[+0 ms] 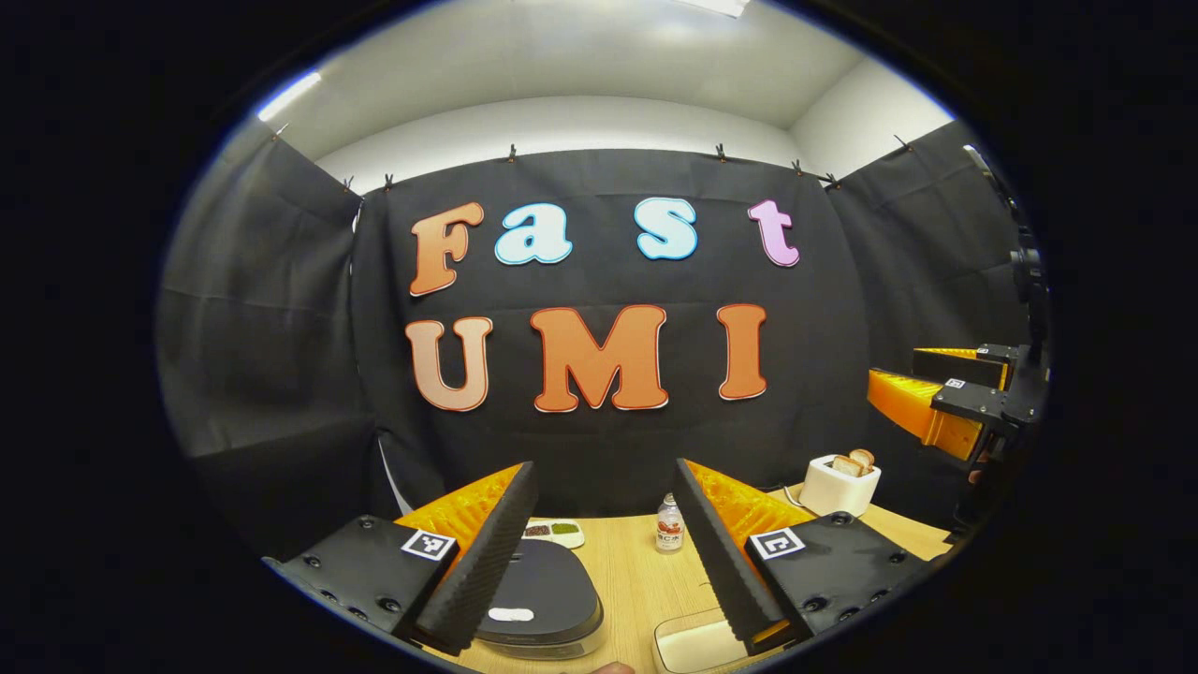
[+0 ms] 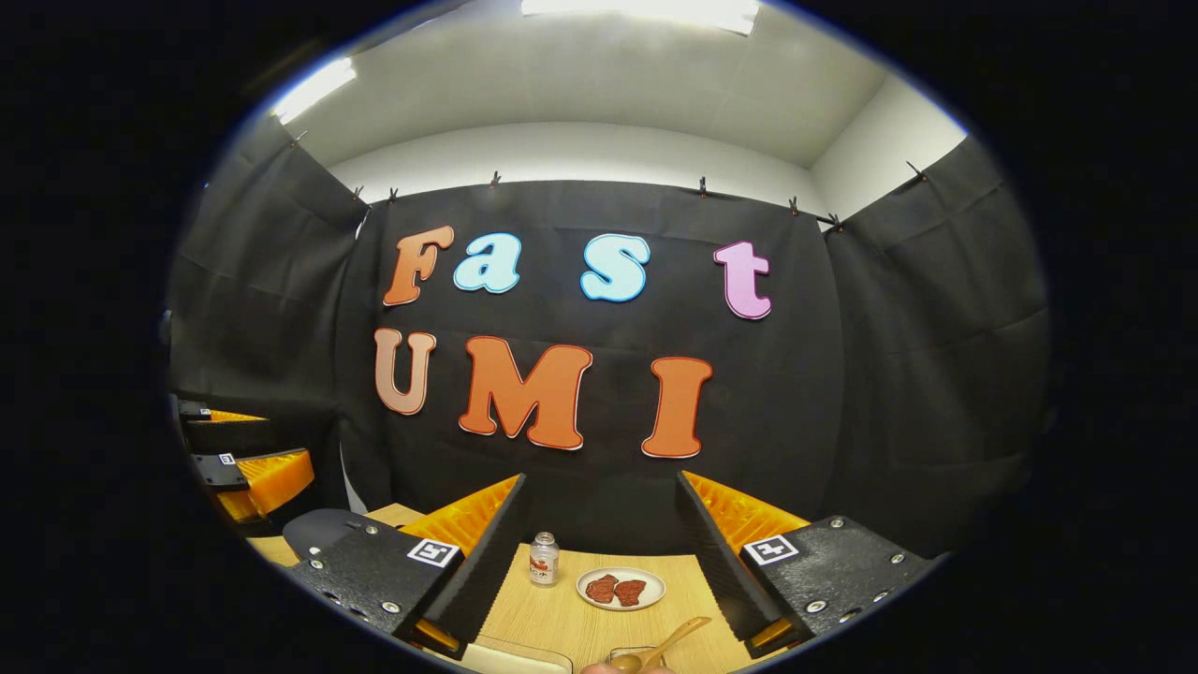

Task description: Close the left gripper, press the button to open the rice cooker; take a wooden spoon from the chopstick holder with the right hand, scoop a spoonful of rice and pour it into the rice cooker, then put the wooden spoon back into the chopstick holder.

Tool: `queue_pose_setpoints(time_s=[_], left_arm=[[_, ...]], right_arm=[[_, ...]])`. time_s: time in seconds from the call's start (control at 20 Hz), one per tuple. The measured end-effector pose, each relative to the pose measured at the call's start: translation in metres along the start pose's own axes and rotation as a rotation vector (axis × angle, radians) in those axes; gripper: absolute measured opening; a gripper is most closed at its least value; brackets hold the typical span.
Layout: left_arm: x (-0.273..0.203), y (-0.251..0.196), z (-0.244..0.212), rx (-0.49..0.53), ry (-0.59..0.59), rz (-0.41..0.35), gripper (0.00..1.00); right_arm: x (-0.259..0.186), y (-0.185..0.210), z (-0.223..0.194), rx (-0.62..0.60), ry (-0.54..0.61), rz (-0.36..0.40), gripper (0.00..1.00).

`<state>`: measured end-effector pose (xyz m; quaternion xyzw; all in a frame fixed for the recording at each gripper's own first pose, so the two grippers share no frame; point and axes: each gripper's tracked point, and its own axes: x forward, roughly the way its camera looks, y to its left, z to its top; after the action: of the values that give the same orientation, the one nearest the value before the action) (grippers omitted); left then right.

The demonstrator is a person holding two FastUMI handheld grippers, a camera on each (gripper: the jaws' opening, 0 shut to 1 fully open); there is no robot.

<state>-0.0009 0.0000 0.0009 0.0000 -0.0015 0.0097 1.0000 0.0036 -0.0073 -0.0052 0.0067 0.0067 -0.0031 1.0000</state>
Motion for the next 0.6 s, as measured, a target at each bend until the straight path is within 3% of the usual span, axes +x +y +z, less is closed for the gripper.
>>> queue_pose_setpoints(time_s=[0.1,0.6], left_arm=[[0.003,0.002,-0.003,0.0,0.005,0.009,1.0],[0.009,0.015,-0.018,0.042,0.045,0.062,0.96]], right_arm=[[0.003,0.0,-0.003,-0.001,0.007,-0.004,0.95],[0.011,0.001,-0.016,-0.003,0.032,-0.007,0.95]])
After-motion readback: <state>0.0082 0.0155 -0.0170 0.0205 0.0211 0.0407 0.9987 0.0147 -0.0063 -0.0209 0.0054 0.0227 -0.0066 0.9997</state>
